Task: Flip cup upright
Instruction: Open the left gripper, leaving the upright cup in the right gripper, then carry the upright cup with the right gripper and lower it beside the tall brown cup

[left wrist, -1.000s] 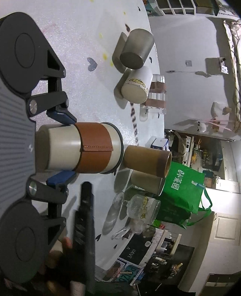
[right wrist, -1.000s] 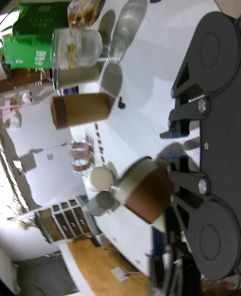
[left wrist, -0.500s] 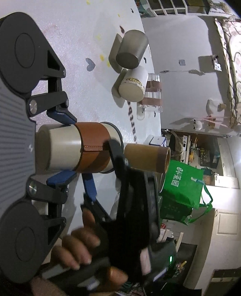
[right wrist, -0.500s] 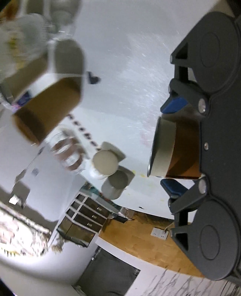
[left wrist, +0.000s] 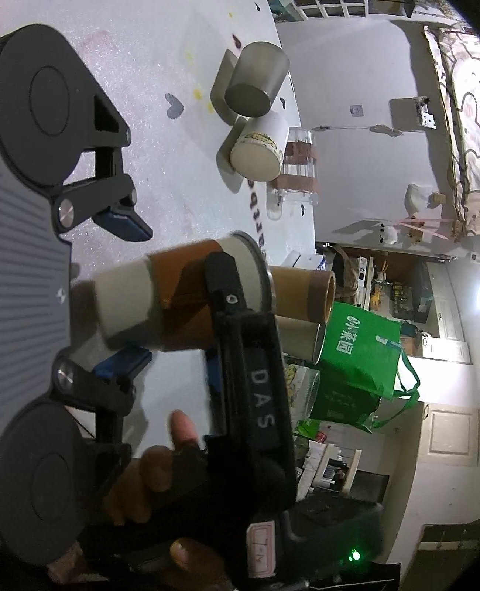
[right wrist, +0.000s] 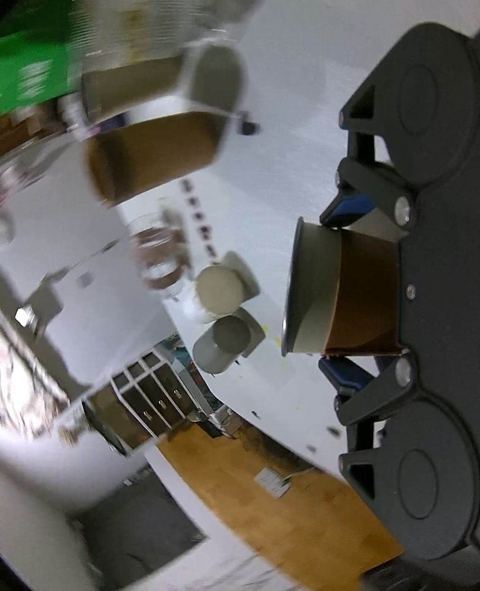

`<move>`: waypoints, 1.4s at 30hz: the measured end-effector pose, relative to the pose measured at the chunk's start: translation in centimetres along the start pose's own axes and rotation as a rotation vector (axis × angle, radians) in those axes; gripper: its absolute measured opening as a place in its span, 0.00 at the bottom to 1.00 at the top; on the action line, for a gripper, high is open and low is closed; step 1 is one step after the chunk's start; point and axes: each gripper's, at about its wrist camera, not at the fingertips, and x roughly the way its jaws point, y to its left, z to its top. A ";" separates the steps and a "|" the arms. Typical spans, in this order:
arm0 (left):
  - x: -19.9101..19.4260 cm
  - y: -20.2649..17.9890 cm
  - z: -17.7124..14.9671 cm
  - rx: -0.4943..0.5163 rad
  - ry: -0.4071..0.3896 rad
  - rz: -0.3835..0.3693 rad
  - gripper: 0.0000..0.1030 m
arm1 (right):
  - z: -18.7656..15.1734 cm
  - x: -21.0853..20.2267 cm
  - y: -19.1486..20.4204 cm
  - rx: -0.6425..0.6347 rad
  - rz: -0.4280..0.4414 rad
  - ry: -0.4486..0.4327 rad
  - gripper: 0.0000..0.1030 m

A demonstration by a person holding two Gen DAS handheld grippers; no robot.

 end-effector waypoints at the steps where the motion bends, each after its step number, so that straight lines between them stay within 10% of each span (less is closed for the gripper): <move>1: 0.1 0.0 -0.1 0.001 0.003 0.003 0.65 | 0.1 -0.3 0.1 -0.043 -0.032 -0.024 0.74; 8: 0.1 0.5 -0.6 -0.034 0.003 0.010 0.66 | 1.2 0.1 -0.6 -0.312 -0.322 -0.206 0.75; 16: 0.3 0.8 -0.7 -0.051 0.006 0.029 0.66 | 3.5 2.4 -4.6 -0.315 -0.479 -0.315 0.74; 37: 0.4 0.7 -0.7 -0.055 0.008 0.033 0.66 | 0.4 0.8 -4.0 -0.310 -0.488 -0.237 0.76; 42: 0.6 0.7 -0.7 -0.053 0.013 0.027 0.66 | -1.2 0.8 -4.3 -0.307 -0.461 -0.188 0.61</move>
